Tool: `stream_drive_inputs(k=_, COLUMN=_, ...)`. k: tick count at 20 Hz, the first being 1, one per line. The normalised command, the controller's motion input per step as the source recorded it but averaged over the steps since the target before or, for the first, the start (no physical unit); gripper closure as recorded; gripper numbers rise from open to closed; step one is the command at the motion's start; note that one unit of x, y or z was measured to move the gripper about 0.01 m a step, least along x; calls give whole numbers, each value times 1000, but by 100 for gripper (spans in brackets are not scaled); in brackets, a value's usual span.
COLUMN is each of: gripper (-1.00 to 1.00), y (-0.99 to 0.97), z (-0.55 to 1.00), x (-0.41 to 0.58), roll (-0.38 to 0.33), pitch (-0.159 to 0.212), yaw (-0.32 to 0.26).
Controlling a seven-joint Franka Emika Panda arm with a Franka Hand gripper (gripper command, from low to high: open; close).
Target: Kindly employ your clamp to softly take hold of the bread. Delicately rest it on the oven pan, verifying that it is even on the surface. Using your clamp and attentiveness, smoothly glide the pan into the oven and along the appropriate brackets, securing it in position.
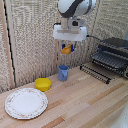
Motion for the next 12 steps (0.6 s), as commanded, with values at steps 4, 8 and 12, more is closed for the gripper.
stream_drive_inputs(k=4, gripper=100, y=-563, z=270, x=307, roll=0, pitch=2, yaw=-215)
stream_drive_inputs(k=8, gripper=100, y=-711, z=70, x=231, roll=0, pitch=0, yaw=-167)
stream_drive_inputs(k=12, gripper=100, y=-816, z=0, x=234, roll=0, pitch=-1, yaw=-129)
